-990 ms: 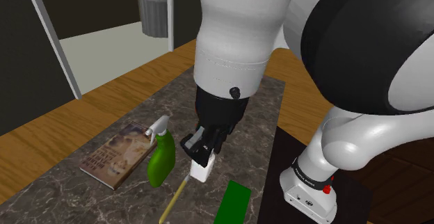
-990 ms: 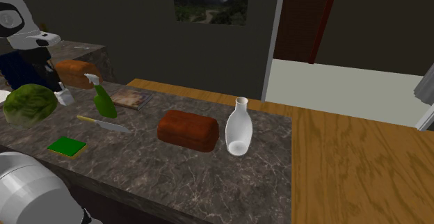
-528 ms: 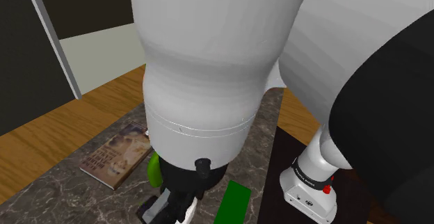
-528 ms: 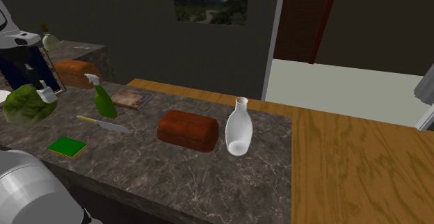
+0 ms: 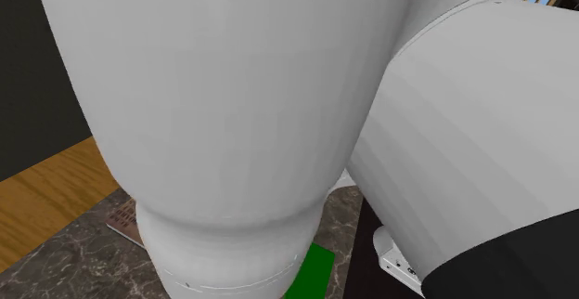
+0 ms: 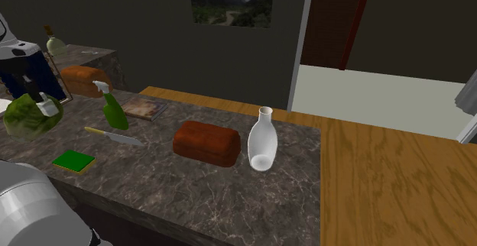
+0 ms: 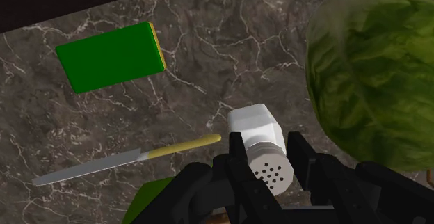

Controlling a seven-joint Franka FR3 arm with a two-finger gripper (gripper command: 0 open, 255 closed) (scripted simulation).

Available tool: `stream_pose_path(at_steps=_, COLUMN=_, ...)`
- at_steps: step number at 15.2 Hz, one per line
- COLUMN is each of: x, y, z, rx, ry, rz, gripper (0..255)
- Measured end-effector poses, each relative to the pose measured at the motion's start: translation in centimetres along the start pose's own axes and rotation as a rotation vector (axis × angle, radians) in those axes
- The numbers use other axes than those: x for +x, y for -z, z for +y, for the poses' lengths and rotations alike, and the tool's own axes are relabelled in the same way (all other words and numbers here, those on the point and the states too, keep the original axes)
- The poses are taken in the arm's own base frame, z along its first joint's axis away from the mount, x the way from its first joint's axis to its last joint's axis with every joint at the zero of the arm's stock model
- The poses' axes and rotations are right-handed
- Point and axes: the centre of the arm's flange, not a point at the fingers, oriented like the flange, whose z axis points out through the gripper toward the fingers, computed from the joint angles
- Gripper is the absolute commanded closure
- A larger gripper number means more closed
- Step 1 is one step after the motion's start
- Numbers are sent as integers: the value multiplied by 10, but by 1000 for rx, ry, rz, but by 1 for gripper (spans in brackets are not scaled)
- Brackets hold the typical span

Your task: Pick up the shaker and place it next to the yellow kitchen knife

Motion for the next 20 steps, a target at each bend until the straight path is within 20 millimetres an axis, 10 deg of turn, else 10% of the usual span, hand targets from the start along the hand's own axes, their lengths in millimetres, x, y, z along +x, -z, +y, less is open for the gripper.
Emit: stream_pose_path(at_steps=20, x=-2, y=-105, z=0, rx=-1, ry=-1, rz=0, gripper=255)
